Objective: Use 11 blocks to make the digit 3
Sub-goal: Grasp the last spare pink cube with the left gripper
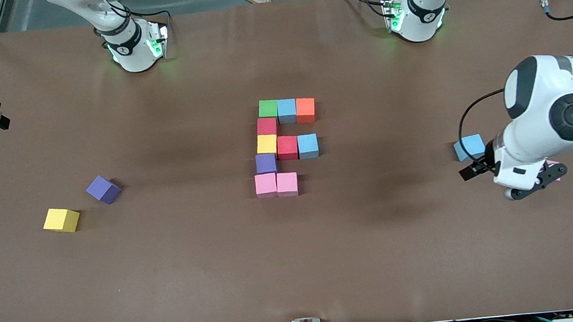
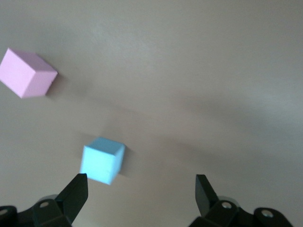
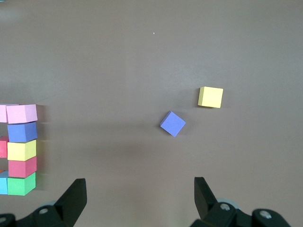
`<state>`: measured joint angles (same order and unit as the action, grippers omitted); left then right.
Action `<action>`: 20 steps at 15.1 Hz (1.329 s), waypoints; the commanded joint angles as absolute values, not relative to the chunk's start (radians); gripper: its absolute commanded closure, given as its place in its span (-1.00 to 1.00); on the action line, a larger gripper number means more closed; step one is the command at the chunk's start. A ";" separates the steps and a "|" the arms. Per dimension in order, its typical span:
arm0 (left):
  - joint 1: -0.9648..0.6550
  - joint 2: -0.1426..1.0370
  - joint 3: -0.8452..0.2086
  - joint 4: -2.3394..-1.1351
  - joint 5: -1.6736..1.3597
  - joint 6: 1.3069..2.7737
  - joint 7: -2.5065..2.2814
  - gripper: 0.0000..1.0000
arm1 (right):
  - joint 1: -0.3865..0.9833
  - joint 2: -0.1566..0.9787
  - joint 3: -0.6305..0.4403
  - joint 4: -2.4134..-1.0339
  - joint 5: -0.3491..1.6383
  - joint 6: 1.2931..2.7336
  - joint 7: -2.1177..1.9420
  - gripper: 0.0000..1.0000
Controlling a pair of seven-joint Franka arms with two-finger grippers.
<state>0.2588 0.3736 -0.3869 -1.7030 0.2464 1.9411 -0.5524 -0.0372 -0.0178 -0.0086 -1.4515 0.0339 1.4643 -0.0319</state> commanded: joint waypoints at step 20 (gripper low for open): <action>0.672 0.552 -0.390 -1.767 0.388 2.344 0.376 -0.99 | -0.048 -0.017 -0.002 -1.447 0.026 1.465 -0.037 -1.00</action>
